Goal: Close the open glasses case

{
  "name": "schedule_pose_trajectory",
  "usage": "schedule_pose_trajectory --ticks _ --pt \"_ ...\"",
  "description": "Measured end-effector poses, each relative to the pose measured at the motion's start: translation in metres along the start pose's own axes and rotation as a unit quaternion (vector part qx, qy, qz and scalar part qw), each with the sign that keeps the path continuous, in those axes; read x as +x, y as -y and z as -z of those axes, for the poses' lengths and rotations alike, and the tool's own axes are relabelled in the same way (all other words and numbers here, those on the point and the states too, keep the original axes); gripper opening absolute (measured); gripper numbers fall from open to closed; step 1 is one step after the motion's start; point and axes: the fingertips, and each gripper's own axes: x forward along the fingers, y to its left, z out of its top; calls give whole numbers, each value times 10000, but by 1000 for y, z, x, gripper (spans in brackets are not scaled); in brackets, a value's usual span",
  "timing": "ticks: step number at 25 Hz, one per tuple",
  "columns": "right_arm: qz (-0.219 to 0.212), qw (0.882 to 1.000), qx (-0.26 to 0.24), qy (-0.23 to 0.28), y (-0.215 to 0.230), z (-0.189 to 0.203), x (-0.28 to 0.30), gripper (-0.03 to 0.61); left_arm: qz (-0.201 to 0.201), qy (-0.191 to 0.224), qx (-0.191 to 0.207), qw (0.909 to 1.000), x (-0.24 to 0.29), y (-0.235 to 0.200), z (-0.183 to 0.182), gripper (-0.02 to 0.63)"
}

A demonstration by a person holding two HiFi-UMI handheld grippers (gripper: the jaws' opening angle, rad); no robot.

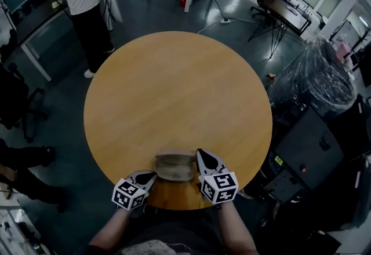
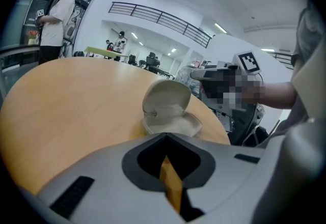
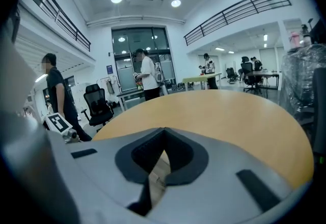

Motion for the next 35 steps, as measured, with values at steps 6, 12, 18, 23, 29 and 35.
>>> schedule_pose_trajectory --ticks 6,12,18,23,29,35 --pt "-46 9965 93 -831 -6 26 30 -11 39 -66 154 9999 -1 2 3 8" --pt "-115 9960 327 -823 -24 34 14 -11 128 -68 157 9998 -5 1 1 8" --pt "-68 9955 408 -855 -38 53 -5 -11 194 26 210 9996 -12 0 1 8" --pt "-42 9943 526 -931 -45 65 -13 -11 74 407 228 9989 -33 -3 -18 8" --pt "-75 9916 775 -1030 -48 82 -22 -11 139 487 534 9973 -28 8 -37 8" --pt "-35 9925 563 -1087 -53 93 -23 -11 321 352 590 9971 -8 21 -33 8"
